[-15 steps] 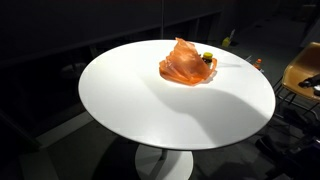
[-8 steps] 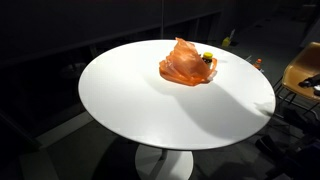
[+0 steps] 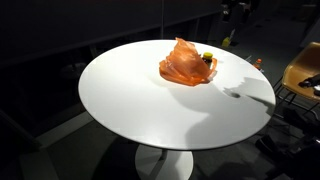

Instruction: Remove the yellow and brown bottle from the plastic and put it on the table

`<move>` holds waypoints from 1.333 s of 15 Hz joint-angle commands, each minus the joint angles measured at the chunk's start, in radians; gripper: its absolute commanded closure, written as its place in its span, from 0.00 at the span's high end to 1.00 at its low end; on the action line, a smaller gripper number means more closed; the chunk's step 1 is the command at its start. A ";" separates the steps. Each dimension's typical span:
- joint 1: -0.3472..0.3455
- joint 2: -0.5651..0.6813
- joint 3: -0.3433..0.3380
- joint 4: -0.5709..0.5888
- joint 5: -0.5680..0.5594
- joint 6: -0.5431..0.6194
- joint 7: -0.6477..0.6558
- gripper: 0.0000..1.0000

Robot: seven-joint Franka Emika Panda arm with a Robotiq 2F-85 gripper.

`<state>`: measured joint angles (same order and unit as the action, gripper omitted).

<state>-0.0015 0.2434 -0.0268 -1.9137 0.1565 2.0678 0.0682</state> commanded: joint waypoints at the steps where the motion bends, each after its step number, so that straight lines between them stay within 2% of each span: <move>1: 0.023 0.088 0.002 0.049 -0.062 0.042 0.084 1.00; 10: 0.083 0.262 -0.014 0.132 -0.190 0.042 0.224 1.00; 15: 0.100 0.336 -0.014 0.221 -0.199 0.015 0.244 1.00; 20: 0.123 0.365 -0.016 0.262 -0.205 -0.003 0.252 1.00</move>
<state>0.1019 0.5787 -0.0326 -1.7062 -0.0210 2.1068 0.2831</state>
